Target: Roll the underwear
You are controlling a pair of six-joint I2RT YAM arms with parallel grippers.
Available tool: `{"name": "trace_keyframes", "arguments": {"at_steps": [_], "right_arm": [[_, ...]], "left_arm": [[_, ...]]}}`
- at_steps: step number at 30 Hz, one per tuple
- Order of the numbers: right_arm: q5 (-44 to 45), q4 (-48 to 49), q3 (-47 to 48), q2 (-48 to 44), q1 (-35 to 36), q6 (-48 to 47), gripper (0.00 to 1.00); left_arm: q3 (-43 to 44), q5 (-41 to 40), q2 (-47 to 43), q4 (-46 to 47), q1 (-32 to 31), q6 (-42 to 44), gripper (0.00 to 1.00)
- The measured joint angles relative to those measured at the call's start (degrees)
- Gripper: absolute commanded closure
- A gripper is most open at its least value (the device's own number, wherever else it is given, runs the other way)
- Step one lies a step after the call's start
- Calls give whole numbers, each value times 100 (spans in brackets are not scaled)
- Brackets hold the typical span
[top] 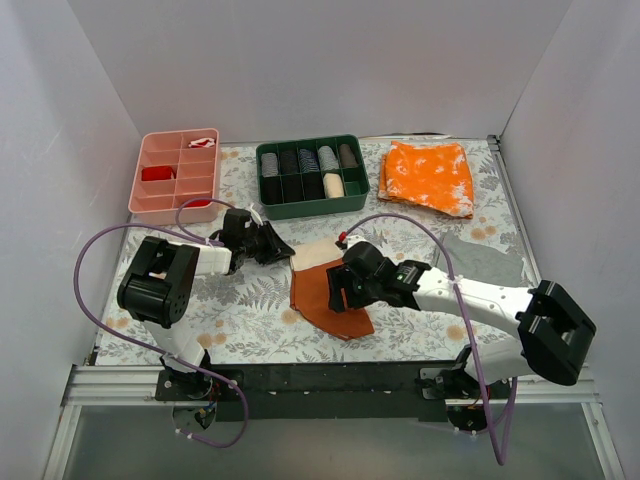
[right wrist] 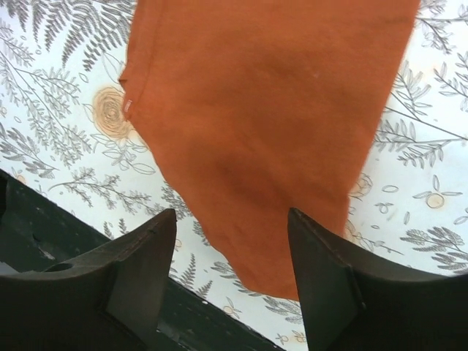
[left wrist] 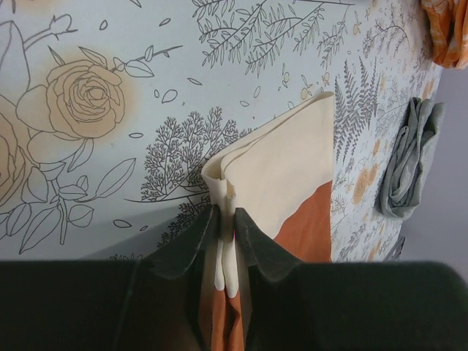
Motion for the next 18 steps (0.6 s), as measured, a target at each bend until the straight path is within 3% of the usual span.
{"name": "trace_keyframes", "arguments": {"at_steps": [9,18], "right_arm": [[835,-529,1377,1161,776,0,50],[1464,-1078,2922,2614,1373,-111,56]], "left_arm": [[0,-2,0,-129,0,13,97],[138,-17,61,-396,0,13,100]]}}
